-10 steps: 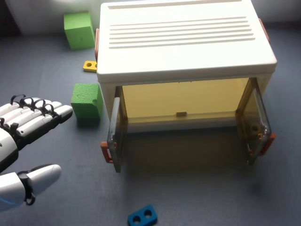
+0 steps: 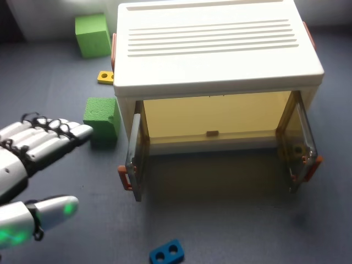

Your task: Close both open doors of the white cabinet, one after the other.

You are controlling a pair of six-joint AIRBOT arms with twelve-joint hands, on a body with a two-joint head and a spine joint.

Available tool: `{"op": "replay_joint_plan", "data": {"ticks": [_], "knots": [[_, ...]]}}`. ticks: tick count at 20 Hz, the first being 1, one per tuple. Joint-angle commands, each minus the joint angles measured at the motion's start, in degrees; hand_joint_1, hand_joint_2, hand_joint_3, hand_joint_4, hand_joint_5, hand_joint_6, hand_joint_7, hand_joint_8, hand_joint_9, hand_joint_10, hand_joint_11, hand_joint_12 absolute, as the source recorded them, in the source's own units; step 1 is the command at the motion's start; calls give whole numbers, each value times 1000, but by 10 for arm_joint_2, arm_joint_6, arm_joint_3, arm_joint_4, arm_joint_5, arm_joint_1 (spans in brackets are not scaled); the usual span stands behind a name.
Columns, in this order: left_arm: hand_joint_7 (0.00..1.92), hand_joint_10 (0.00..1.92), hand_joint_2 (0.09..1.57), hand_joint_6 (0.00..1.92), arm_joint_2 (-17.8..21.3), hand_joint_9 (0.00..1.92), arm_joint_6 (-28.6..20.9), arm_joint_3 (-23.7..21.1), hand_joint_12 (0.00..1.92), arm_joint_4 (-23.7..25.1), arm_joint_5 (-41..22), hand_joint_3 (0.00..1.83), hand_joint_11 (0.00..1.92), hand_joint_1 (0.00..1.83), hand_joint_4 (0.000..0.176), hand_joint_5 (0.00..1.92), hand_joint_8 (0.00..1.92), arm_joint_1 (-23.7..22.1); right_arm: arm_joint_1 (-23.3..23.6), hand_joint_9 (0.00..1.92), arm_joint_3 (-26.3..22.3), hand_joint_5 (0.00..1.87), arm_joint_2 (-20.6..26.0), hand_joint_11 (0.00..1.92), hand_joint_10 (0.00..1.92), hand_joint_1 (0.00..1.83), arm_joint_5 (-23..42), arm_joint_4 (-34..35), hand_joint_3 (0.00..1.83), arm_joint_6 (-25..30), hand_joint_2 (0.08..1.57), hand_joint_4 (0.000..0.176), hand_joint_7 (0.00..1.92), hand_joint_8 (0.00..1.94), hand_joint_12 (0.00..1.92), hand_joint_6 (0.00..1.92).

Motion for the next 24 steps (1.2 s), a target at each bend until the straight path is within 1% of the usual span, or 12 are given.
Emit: {"op": "replay_joint_plan", "data": {"ticks": [1,3,5,7,9,11,13,16,19,20,23,24], "knots": [[46,0,1412,1,-4,60,-5,2,325,9,-49,1,0,0,0,34,1,-9,3,12,3,67,-1,37,0,0,66,15,0,4,1382,90,33,1,10,0],[5,1,1448,0,-8,12,-7,4,188,24,-36,13,0,0,0,12,1,-22,4,11,3,72,-1,36,0,0,65,15,0,4,1383,83,33,1,8,3],[14,4,1560,3,-13,30,-7,8,214,35,-23,34,0,0,0,36,2,-35,4,20,4,71,-1,49,4,0,64,14,0,4,1384,79,38,2,12,2],[19,3,1571,1,-16,38,-7,11,222,43,-14,158,0,0,0,26,2,-45,4,38,4,84,-1,78,9,6,64,14,2,4,1392,68,55,7,20,6],[3,1,1571,1,-18,16,-7,14,198,50,-9,190,0,0,0,14,0,-53,4,28,4,87,-1,76,2,0,63,14,0,4,1383,69,46,1,15,5],[15,1,1571,2,-21,26,-6,15,234,54,-9,230,0,0,0,42,1,-60,4,27,4,85,-2,78,1,9,62,13,1,4,1388,79,46,1,9,1],[16,0,1571,2,-26,23,-7,17,226,59,-9,227,0,0,0,51,0,-66,4,19,5,79,-4,66,1,0,61,13,0,4,1385,65,40,0,3,0],[0,1,1571,2,-29,9,-9,19,196,71,-6,210,1,0,0,47,0,-77,4,35,6,90,-4,67,6,5,60,12,0,4,1383,76,59,7,2,4],[10,2,1571,2,-33,11,-12,21,193,75,-5,153,2,0,0,60,1,-82,4,25,6,80,-4,63,1,11,58,12,3,4,1392,73,40,1,1,0],[15,5,1571,4,-35,16,-12,21,193,76,-6,146,4,0,0,66,3,-84,4,23,6,75,-4,59,0,9,57,12,1,4,1388,81,38,0,0,0],[26,5,1571,4,-44,25,-16,26,192,86,0,191,4,0,0,74,5,-98,4,28,8,81,-5,62,1,0,55,12,0,4,1385,81,45,2,1,2],[41,8,1571,7,-47,38,-18,28,199,90,2,203,15,0,0,87,8,-102,4,25,8,82,-5,59,0,0,55,12,0,4,1375,92,42,0,0,2]]}}
